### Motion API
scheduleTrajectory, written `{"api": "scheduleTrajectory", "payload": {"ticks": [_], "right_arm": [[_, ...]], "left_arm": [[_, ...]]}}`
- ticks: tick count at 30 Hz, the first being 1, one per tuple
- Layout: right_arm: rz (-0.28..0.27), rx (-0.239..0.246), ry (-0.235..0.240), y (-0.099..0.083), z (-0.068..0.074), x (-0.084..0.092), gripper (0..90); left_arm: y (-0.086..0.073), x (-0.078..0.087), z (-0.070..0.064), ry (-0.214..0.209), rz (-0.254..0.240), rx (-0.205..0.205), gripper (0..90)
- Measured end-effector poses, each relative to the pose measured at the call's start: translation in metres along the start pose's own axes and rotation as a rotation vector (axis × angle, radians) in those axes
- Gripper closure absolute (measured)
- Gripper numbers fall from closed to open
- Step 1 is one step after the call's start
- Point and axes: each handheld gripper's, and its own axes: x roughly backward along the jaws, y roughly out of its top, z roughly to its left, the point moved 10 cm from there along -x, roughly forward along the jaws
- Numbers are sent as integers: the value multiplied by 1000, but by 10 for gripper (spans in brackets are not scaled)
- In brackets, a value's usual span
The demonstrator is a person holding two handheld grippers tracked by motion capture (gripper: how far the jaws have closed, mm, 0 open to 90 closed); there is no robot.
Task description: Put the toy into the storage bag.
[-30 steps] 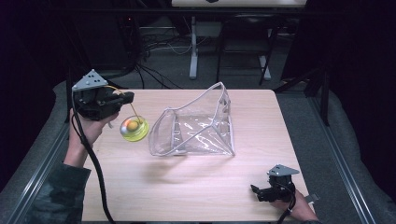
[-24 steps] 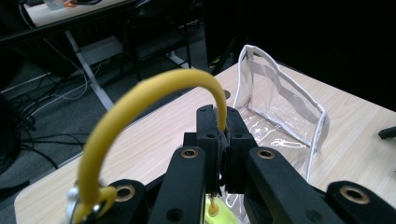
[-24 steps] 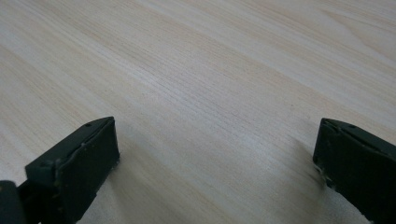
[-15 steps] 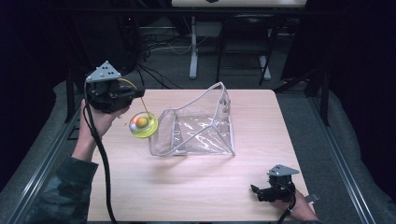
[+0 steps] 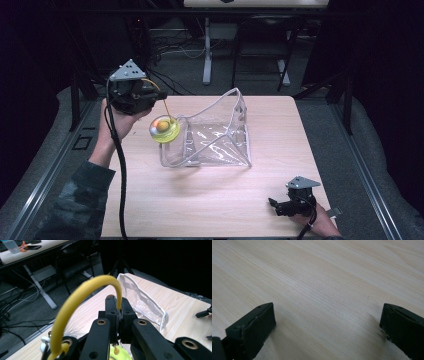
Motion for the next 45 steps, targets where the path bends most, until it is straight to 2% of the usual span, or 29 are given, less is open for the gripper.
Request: {"api": "scheduleTrajectory", "payload": {"ticks": [14, 22, 35, 37, 40, 45], "right_arm": [[0, 1, 0, 0, 0, 0, 0], [0, 0, 0, 0, 0, 0, 0], [0, 1, 0, 0, 0, 0, 0], [0, 1, 1, 0, 0, 0, 0], [1, 1, 1, 0, 0, 0, 0], [0, 1, 0, 0, 0, 0, 0]], "left_arm": [[4, -20, -10, -32, 17, -21, 883], [3, -32, -18, -61, 29, -20, 883], [-9, -59, -30, -108, 75, -19, 883], [-12, -64, -33, -128, 84, -7, 883], [-17, -72, -37, -139, 106, -9, 883], [-20, -81, -41, -146, 115, -7, 883]]}}
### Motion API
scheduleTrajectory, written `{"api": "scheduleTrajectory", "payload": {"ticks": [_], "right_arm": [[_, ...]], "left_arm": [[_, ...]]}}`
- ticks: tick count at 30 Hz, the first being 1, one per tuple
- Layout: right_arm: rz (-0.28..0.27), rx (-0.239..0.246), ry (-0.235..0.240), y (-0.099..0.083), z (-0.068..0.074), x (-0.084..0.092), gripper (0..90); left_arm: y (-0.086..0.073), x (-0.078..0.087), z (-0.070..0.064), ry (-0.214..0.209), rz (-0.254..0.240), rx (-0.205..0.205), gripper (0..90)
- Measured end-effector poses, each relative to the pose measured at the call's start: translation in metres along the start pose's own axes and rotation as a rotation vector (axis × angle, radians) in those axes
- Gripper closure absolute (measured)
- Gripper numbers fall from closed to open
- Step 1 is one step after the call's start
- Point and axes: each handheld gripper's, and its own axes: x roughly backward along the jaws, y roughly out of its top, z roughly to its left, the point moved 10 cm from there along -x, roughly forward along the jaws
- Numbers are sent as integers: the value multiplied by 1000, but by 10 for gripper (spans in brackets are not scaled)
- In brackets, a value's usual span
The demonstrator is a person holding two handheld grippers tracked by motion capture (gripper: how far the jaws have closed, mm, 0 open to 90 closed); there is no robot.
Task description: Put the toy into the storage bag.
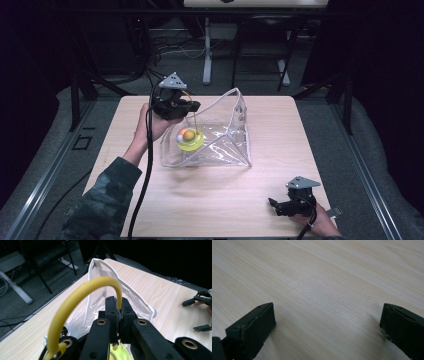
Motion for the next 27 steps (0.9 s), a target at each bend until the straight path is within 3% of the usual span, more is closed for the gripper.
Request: {"api": "scheduleTrajectory", "payload": {"ticks": [20, 27], "right_arm": [[0, 0, 0, 0, 0, 0, 0], [0, 0, 1, 0, 0, 0, 0]], "left_arm": [[-19, -35, -3, -16, 69, 2, 884], [-23, -42, -2, -19, 73, 12, 884]]}}
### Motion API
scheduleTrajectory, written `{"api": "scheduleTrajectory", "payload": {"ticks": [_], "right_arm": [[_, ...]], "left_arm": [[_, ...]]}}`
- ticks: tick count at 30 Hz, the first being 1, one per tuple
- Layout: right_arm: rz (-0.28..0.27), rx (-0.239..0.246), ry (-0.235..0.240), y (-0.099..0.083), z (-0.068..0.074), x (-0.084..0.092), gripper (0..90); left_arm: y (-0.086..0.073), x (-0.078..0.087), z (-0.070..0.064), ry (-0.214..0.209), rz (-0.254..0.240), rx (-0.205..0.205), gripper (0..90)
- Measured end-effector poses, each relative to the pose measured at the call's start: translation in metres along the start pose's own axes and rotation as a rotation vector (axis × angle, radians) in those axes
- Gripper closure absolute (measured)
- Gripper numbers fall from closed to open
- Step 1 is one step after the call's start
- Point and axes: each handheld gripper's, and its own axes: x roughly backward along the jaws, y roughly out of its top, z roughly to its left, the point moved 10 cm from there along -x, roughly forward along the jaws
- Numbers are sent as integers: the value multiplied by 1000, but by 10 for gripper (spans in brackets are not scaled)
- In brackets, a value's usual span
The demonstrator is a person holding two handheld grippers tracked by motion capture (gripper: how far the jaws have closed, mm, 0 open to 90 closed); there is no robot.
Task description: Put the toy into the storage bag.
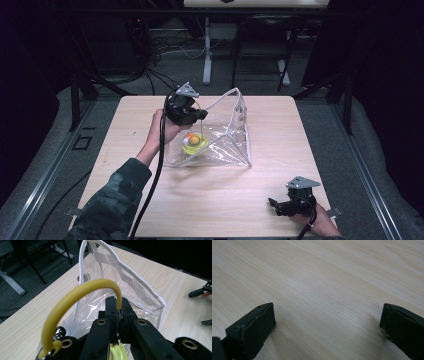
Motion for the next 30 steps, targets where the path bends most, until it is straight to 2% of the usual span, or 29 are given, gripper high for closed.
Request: {"api": "scheduleTrajectory", "payload": {"ticks": [18, 22, 30], "right_arm": [[4, 5, 0, 0, 0, 1, 0], [4, 6, 0, -1, 0, 1, 0], [5, 8, 3, 0, 0, 1, 0]], "left_arm": [[-9, -23, 4, -7, 37, 13, 883], [-11, -28, 7, 3, 44, 26, 883], [-17, -38, 8, -9, 65, 49, 882]]}}
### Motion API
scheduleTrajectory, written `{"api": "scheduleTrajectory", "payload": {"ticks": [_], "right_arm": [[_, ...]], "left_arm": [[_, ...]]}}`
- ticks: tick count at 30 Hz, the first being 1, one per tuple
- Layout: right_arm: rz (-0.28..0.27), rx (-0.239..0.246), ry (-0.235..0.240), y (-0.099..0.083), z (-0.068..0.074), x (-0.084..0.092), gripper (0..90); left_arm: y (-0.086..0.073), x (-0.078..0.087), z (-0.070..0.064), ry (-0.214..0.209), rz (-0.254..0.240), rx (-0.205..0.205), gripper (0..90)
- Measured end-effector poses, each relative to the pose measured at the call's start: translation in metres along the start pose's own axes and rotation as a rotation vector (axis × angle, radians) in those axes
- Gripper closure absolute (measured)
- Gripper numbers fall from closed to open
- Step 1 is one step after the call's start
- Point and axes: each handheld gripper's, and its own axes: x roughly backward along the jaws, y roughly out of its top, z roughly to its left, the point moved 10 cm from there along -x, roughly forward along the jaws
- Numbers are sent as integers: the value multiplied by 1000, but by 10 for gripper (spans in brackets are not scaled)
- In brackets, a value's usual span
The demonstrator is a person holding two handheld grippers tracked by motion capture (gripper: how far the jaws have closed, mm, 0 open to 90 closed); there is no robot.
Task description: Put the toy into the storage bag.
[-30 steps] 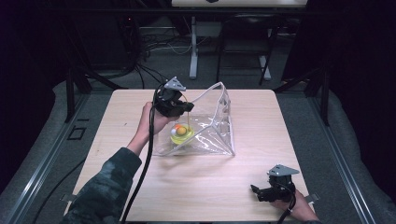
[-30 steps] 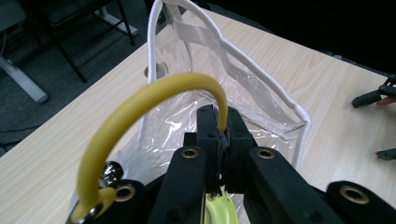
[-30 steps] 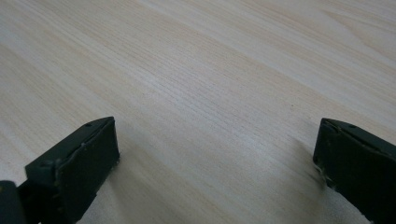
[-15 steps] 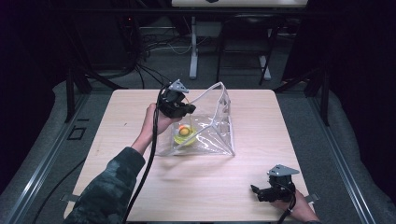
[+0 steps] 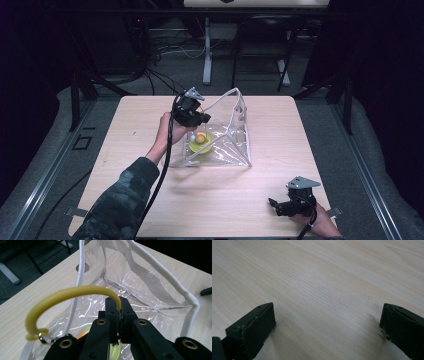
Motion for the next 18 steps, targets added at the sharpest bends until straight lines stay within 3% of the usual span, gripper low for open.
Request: {"api": "scheduleTrajectory", "payload": {"ticks": [12, 18], "right_arm": [[2, -1, -1, 0, 0, 0, 0], [2, -2, -1, 0, 0, 0, 0]], "left_arm": [[-8, -1, 2, -25, 20, 45, 877], [-10, 3, 3, -12, 28, 60, 805]]}}
